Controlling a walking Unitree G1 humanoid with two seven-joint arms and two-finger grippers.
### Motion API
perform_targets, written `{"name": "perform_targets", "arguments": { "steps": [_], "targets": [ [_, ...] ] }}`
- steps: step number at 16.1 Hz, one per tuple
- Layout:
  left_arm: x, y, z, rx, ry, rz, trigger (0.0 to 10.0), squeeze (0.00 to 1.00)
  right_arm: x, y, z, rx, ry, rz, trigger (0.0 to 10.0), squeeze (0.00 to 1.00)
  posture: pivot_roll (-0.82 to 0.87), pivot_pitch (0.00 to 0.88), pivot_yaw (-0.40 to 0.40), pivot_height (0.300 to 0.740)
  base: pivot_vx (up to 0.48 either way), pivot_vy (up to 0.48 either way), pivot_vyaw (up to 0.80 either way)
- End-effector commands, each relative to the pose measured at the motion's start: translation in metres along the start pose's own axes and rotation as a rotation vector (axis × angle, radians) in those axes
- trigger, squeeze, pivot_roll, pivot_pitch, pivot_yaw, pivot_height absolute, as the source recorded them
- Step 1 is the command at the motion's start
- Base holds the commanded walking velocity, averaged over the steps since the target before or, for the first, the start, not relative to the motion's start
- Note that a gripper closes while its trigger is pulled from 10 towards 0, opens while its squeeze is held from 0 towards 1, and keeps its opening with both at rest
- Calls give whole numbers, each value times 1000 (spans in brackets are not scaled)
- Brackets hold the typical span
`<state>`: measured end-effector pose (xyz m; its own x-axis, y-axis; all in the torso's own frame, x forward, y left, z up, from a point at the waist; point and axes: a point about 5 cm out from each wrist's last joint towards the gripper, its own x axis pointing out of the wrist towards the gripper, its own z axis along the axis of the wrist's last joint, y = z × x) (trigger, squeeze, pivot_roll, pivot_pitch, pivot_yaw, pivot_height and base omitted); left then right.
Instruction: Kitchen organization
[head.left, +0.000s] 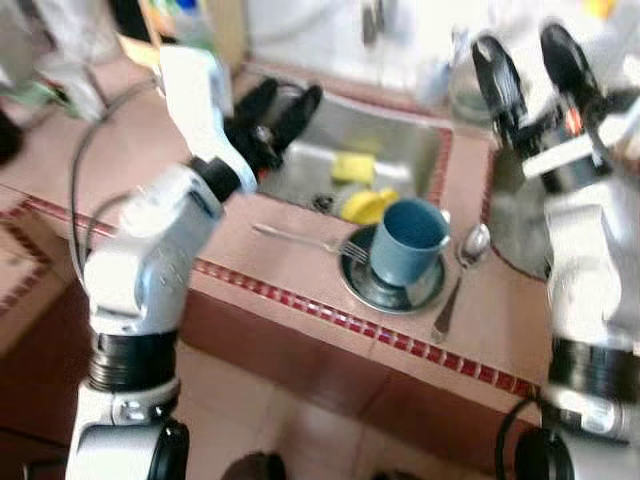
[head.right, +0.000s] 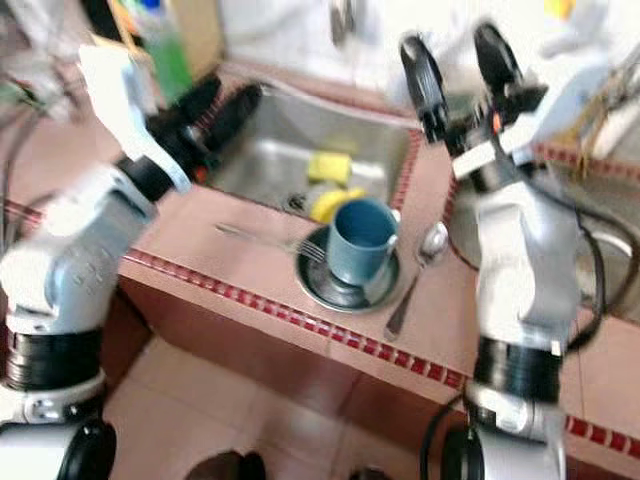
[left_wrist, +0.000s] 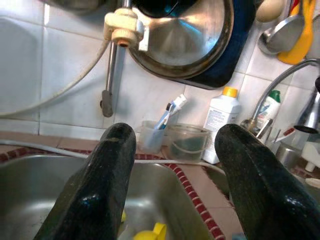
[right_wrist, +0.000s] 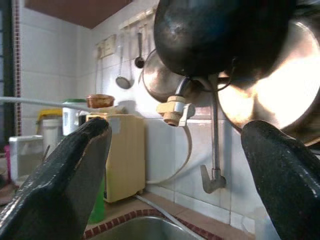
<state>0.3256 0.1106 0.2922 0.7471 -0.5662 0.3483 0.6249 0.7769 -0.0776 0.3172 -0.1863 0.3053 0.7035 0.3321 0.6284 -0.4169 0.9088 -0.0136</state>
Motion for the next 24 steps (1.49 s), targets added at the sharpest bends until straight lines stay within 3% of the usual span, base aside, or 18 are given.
{"name": "perform_targets", "arguments": {
  "steps": [1,3,5,7,10,14,17,22,24],
  "targets": [
    [1,-4,-2,37,3,-14,10000,0,-4,8,9,-27,-10,-12,10000,0,-48,12,5,740,0,0,0],
    [1,-4,-5,61,-2,14,10000,0,-11,14,5,-66,17,-60,10000,0,-48,1,5,740,0,0,0],
    [-3,-4,-12,140,1,65,10000,0,-24,21,-10,-176,100,-123,10000,0,-47,0,2,740,0,0,0],
    [-4,-4,-14,140,2,72,10000,0,-27,22,-13,-185,115,-133,10000,0,-46,0,3,740,0,0,0],
    [-13,-4,-25,158,30,83,10000,0,-45,25,-29,-199,194,-177,10000,0,-37,0,9,740,0,0,0],
    [-22,-10,-35,194,88,9,10000,0,-62,35,-49,-177,291,-205,10000,0,-30,0,7,740,0,0,0],
    [-30,-23,-48,219,148,-110,10000,0,-71,46,-61,-119,357,-233,10000,0,-31,0,-4,740,0,0,0],
    [-36,-40,-56,259,174,-237,10000,0,-80,48,-71,-42,458,-276,10000,0,-36,0,-8,740,0,0,0],
    [-37,-50,-57,277,182,-306,10000,0,-79,46,-71,10,486,-354,10000,0,-43,0,-6,740,0,0,0]
  ]
}}
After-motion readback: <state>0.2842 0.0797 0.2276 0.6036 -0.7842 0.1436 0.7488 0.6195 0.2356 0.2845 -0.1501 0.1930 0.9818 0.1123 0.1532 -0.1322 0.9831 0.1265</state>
